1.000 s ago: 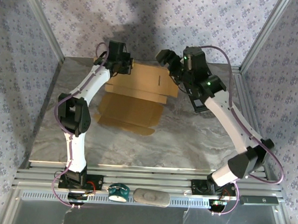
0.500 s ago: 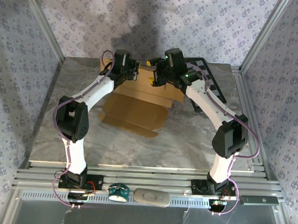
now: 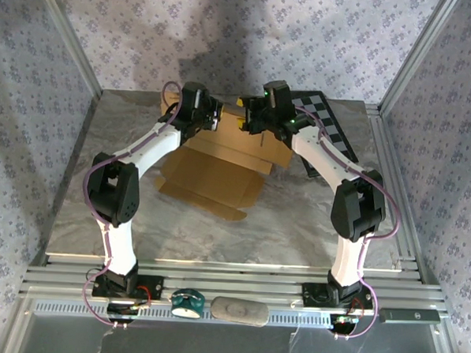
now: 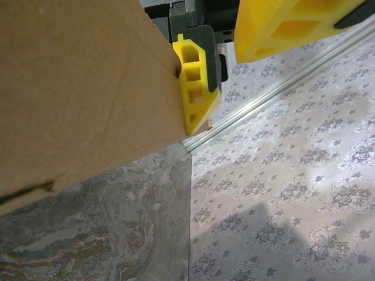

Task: Fold the paper box

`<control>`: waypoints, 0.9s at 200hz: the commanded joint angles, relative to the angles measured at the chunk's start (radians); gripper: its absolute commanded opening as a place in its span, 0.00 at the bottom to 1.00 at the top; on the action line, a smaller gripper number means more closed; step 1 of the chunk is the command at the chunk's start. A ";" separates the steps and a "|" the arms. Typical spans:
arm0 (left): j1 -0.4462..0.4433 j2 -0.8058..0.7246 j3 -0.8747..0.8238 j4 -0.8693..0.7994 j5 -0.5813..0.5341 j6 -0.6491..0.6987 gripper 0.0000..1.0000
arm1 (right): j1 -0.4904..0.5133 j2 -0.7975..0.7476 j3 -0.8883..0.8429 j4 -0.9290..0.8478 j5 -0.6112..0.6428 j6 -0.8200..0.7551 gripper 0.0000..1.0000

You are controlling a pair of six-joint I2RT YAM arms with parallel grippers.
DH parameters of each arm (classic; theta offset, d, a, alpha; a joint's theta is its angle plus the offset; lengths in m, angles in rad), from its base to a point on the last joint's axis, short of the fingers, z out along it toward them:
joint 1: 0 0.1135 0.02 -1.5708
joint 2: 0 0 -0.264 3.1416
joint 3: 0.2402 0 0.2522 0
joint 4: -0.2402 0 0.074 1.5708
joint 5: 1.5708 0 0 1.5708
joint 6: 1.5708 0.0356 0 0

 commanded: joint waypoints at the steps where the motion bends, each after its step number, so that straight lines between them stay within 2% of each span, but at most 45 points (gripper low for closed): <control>1: -0.008 -0.061 -0.025 0.052 0.082 0.042 0.00 | -0.019 0.035 -0.009 0.035 0.018 0.028 0.44; 56: -0.015 -0.075 -0.043 0.084 0.125 0.079 0.00 | -0.029 0.047 0.000 -0.051 0.024 -0.017 0.24; 113: -0.017 -0.092 -0.058 0.066 0.169 0.107 0.00 | -0.033 0.049 -0.014 -0.041 0.031 -0.031 0.21; 130: -0.017 -0.091 -0.063 0.080 0.179 0.099 0.03 | -0.030 0.047 -0.009 -0.060 0.038 -0.031 0.07; 137: -0.017 -0.091 -0.064 0.084 0.184 0.096 0.07 | -0.031 0.042 -0.013 -0.065 0.044 -0.038 0.02; 145: -0.016 -0.097 -0.067 0.093 0.190 0.092 0.18 | -0.034 0.031 -0.015 -0.084 0.060 -0.053 0.00; 157: -0.009 -0.113 -0.067 0.096 0.199 0.082 0.43 | -0.042 0.015 -0.018 -0.117 0.074 -0.090 0.00; 163: -0.005 -0.123 -0.064 0.083 0.204 0.076 0.53 | -0.049 0.010 -0.018 -0.127 0.068 -0.115 0.00; 180: 0.023 -0.160 -0.021 -0.048 0.226 0.104 0.64 | -0.078 0.008 -0.015 -0.131 0.019 -0.211 0.00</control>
